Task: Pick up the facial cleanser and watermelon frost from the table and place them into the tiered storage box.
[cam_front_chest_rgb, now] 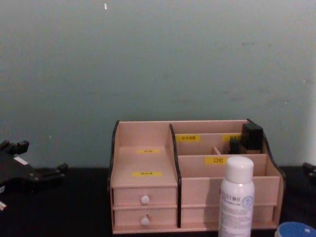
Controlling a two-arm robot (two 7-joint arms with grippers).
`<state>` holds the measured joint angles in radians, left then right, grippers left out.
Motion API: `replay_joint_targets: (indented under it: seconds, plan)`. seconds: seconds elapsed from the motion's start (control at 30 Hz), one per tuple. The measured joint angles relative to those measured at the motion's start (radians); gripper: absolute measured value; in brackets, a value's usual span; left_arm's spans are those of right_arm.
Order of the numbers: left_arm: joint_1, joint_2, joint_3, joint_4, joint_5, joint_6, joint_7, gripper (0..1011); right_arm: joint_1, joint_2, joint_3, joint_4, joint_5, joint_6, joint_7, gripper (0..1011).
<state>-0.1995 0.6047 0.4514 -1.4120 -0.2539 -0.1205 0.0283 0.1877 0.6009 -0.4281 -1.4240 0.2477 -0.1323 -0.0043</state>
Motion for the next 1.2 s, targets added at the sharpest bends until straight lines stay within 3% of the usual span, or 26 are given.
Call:
replay_joint_targets:
  seconds: [0.23, 0.63, 0.93, 1.2]
  plan:
    - [0.0, 0.0, 0.0, 0.0, 0.0, 0.0, 0.0, 1001, -0.036, 0.01, 0.029, -0.037, 0.014, -0.008, 0.024, 1002]
    - [0.0, 0.0, 0.0, 0.0, 0.0, 0.0, 0.0, 1001, -0.176, 0.071, 0.104, -0.195, 0.114, -0.007, 0.123, 1002]
    - [0.0, 0.0, 0.0, 0.0, 0.0, 0.0, 0.0, 1001, -0.221, 0.086, 0.094, -0.256, 0.13, -0.009, 0.213, 1003]
    - [0.0, 0.0, 0.0, 0.0, 0.0, 0.0, 0.0, 1001, -0.215, 0.067, 0.064, -0.258, 0.124, -0.006, 0.291, 1003]
